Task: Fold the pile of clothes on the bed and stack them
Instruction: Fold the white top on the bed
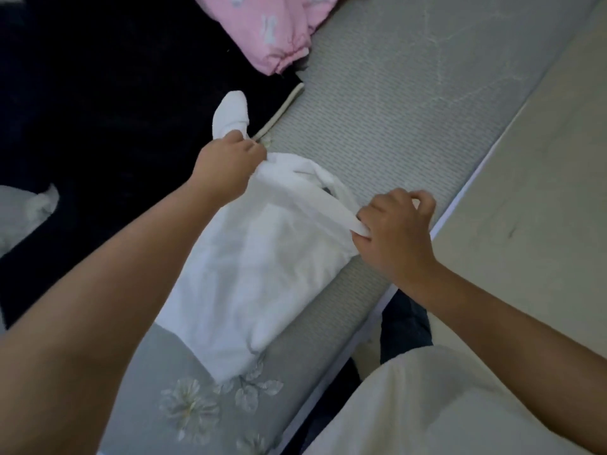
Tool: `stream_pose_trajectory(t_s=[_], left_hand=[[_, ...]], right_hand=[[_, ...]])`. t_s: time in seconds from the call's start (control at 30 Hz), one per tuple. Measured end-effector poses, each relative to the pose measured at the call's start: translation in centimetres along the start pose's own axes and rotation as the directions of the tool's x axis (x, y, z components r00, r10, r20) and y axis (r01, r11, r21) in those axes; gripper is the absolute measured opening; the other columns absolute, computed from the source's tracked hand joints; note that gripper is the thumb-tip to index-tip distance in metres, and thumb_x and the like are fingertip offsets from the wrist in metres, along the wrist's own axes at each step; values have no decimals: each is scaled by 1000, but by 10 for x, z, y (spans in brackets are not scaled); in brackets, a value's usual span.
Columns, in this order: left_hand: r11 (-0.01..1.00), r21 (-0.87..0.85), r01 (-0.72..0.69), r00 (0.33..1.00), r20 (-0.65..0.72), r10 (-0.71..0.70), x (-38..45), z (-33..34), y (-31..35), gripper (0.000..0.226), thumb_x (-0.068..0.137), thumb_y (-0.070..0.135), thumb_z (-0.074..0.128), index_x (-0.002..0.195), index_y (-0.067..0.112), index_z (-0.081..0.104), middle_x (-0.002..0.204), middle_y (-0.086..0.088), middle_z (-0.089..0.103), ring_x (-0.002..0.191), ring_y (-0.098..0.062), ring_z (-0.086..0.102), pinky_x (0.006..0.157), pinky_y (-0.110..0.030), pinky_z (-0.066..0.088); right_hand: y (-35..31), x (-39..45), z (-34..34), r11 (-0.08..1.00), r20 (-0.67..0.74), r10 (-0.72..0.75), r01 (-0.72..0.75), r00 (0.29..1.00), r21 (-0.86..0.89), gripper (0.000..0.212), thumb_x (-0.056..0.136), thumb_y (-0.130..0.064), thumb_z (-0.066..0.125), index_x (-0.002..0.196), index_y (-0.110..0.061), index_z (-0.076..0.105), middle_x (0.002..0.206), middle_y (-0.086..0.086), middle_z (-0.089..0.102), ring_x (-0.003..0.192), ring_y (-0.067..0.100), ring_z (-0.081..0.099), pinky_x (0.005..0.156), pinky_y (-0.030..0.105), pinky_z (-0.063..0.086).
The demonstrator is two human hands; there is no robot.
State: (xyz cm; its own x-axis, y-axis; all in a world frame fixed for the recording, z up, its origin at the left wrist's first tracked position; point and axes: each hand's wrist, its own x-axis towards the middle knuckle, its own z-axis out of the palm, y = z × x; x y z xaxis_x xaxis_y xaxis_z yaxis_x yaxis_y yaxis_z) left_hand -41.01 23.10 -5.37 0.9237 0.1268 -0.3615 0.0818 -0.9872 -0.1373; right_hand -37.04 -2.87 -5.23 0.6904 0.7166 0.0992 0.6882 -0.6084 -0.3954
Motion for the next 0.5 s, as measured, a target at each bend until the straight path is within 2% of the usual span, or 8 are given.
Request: stream_pose_trajectory(t_s=[0.07,0.1,0.17,0.2,0.3,0.5], left_hand=[[996,33,-77,996,-31,78,-55,8,-9,26,78,-9,51,100,-1,60,88,-15,62,89,-31,51,62,-36,30],[989,68,-133,989,-56,137,-83,10,-12,23,68,-12,59,88,-2,63,76,-15,62,78,-30,55,58,-35,35],[964,114,-241,962,-100,253,-141,15,-13,29,40,-14,75,61,0,62,51,-9,56,53,-25,57,46,-26,41],[954,146,-263,957,-90,277,-166,20,-14,33,32,-12,79,55,4,60,45,-6,54,47,-22,56,44,-22,41],[947,187,-262,963,-14,269,-219,49,-21,36,25,-4,82,49,10,60,42,0,51,44,-18,53,41,-19,40],[971,181,-159,984,-47,170,-282,102,-53,34,27,-7,78,50,7,58,45,-2,52,46,-20,54,46,-23,42]], right_hand=[[-37,-29,4,999,-17,-39,38,999,-24,22,45,-1,79,49,-10,59,51,1,55,57,23,59,78,45,43],[-56,-42,7,998,-11,-44,43,999,-42,23,44,-1,79,48,-11,58,50,1,54,57,22,59,77,46,44],[-93,-72,15,997,25,-48,49,999,-61,26,41,0,78,47,-11,56,49,1,53,55,22,58,81,37,39],[-111,-87,21,996,48,-51,54,998,-68,27,39,1,78,46,-12,55,49,1,52,55,21,57,80,34,33],[-157,-128,41,994,136,-59,71,989,-83,29,34,-2,80,48,-13,56,52,0,54,55,20,57,75,34,24],[-244,-179,97,986,273,-117,145,955,-83,28,35,-17,84,54,-19,64,56,-5,58,57,16,58,75,33,27]])
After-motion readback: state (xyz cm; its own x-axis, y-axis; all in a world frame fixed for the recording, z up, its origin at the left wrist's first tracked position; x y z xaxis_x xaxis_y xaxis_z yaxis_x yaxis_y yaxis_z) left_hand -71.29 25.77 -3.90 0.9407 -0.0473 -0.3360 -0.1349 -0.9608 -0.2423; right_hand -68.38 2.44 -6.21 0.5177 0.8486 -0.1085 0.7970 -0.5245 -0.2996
